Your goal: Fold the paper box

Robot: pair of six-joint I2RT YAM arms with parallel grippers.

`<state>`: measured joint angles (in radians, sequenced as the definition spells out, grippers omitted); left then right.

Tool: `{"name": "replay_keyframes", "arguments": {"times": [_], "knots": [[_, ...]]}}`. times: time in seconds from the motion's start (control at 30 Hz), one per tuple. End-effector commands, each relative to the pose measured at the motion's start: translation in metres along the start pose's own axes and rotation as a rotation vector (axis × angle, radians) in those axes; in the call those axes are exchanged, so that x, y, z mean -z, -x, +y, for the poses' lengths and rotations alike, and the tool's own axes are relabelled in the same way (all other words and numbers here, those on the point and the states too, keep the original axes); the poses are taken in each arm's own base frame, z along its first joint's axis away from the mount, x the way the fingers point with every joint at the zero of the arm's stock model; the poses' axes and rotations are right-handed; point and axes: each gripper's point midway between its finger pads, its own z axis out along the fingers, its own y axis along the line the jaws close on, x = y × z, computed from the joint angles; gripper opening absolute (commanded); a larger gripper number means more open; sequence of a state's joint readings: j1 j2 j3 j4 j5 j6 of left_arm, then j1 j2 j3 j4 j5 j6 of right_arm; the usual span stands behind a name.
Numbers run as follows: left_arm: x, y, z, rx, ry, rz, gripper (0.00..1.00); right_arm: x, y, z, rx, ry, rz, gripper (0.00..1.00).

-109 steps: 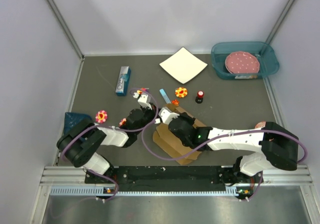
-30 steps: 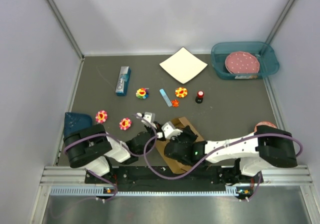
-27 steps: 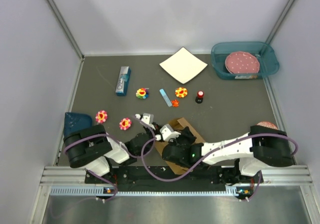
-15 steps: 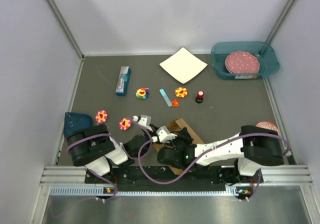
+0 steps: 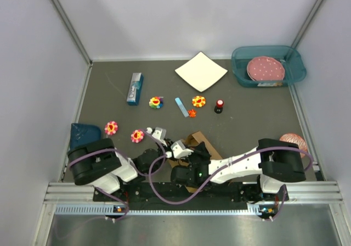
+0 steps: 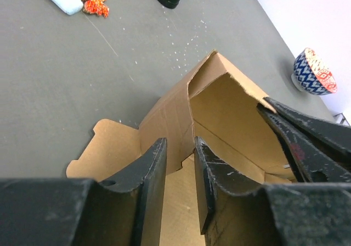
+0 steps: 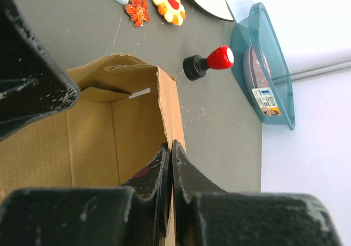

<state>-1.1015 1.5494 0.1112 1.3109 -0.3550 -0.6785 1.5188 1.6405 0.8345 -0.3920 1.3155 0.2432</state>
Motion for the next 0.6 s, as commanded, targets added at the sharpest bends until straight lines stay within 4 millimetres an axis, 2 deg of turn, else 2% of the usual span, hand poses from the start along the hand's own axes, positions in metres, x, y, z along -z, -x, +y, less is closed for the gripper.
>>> {"name": "replay_keyframes", "arguments": {"times": [0.0,0.13,0.33,0.4,0.47,0.5,0.57], "knots": [[0.003,0.042,-0.030,0.009,-0.098,-0.143,0.33,0.009,-0.005,0.026,0.039,0.130,0.023,0.00],[0.007,0.043,-0.021,-0.019,-0.060,-0.139,0.33,0.010,-0.006,0.028,0.043,0.140,0.025,0.00],[0.016,0.056,-0.011,-0.043,-0.012,-0.183,0.34,0.011,-0.006,0.026,0.035,0.145,0.024,0.00],[0.016,0.050,0.000,-0.041,0.044,-0.158,0.34,0.012,-0.005,0.025,0.028,0.149,0.022,0.00],[0.013,0.053,0.006,-0.039,0.095,-0.164,0.32,0.011,-0.006,0.025,0.028,0.148,0.024,0.00],[0.012,0.045,0.013,-0.065,0.127,-0.132,0.28,0.012,-0.006,0.025,0.024,0.151,0.023,0.00],[0.004,0.043,0.010,-0.102,0.133,-0.109,0.24,0.012,-0.006,0.024,0.025,0.151,0.024,0.00]]}}
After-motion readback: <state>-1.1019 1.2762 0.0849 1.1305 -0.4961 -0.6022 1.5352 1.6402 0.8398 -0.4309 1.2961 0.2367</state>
